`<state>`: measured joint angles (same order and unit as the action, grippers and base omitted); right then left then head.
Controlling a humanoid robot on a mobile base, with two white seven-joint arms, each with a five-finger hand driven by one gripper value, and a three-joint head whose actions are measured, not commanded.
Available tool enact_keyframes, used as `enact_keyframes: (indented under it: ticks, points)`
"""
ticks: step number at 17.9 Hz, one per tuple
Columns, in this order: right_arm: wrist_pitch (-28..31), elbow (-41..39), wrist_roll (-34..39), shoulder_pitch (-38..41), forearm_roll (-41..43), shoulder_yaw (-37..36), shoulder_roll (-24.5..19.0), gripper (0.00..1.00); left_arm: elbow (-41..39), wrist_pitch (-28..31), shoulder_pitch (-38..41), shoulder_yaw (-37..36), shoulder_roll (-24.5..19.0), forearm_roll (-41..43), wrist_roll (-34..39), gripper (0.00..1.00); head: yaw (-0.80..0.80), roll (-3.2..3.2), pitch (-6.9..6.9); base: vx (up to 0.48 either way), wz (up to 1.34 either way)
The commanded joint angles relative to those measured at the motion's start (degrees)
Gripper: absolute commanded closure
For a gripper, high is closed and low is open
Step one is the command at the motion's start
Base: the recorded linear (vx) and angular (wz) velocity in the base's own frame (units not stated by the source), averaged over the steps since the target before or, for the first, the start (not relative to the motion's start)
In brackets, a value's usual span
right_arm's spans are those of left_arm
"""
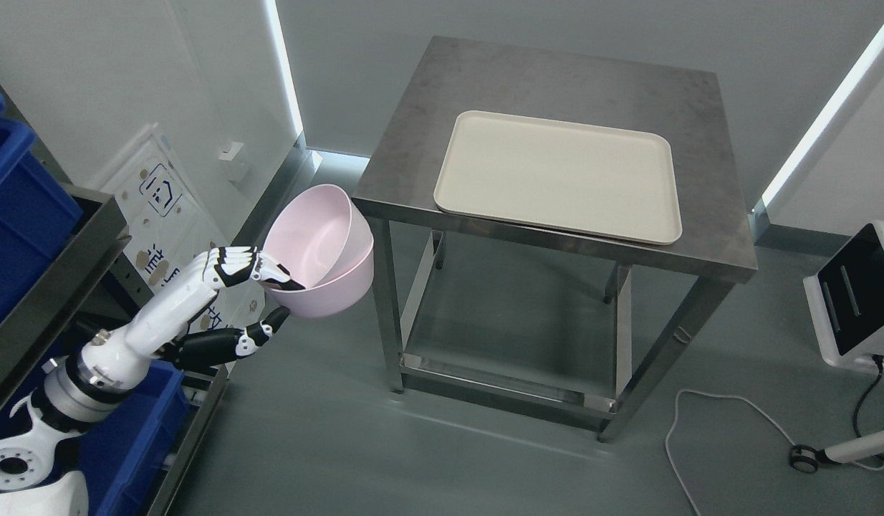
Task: Stack pink IKEA bowls on left shelf middle
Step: 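Carry the stacked bowls in the left hand toward the blue bin shelf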
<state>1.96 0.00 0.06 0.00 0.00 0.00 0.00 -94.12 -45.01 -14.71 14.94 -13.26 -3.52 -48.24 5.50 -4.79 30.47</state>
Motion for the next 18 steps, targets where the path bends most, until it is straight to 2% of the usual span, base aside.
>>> enact_keyframes:
  ticks: [1, 11, 18]
  points:
    - [0.0, -1.9, 0.3, 1.7, 0.0, -0.6, 1.0, 0.0, -0.5, 0.0, 0.1, -0.2, -1.6, -0.6, 0.0, 0.97, 0.0, 0.0, 0.0, -0.172, -0.08]
    - [0.0, -1.9, 0.3, 1.7, 0.0, -0.6, 1.0, 0.0, -0.5, 0.0, 1.8, -9.0, -1.6, -0.8, 0.0, 0.97, 0.0, 0.0, 0.0, -0.168, 0.03]
    - [0.0, -1.9, 0.3, 1.7, 0.0, -0.7, 1.0, 0.0, -0.5, 0.0, 3.2, -9.7, -1.3, -1.1, 0.0, 0.96, 0.0, 0.0, 0.0, -0.197, 0.03]
